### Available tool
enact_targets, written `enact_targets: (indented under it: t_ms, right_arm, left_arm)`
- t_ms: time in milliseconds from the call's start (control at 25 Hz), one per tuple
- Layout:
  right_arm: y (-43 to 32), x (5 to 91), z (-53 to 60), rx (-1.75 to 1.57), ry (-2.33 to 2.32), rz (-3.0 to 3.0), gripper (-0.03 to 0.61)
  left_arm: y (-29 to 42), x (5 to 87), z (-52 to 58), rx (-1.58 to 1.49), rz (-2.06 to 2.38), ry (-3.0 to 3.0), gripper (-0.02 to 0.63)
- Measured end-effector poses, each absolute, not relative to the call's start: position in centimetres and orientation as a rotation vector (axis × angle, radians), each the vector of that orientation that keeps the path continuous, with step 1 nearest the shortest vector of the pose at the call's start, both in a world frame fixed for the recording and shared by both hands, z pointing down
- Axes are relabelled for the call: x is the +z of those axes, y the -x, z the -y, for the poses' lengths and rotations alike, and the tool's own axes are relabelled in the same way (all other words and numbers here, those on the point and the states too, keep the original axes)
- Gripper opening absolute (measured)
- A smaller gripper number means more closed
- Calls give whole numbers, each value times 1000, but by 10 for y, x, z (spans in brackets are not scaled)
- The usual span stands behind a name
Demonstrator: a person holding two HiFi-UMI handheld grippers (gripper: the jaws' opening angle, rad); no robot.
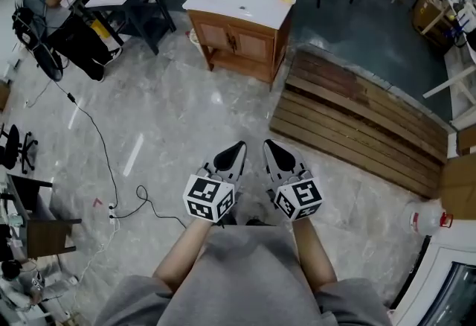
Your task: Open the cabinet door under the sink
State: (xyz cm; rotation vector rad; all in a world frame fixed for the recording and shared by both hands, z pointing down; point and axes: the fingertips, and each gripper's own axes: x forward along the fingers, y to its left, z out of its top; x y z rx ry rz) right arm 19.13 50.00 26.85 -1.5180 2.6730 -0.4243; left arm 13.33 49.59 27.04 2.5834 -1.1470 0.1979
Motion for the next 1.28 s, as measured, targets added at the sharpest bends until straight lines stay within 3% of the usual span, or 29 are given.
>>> enact_targets:
  t_ms: [600, 1280]
  right_arm:
    - [-156, 281, -419, -461, 1516, -2689, 11]
    - [-65, 281, -301, -471, 1630, -2653, 11]
  left_arm:
    - [-101, 280, -402, 148, 1146, -2545, 8]
    - [-6, 279, -284, 113, 1058, -2563, 8]
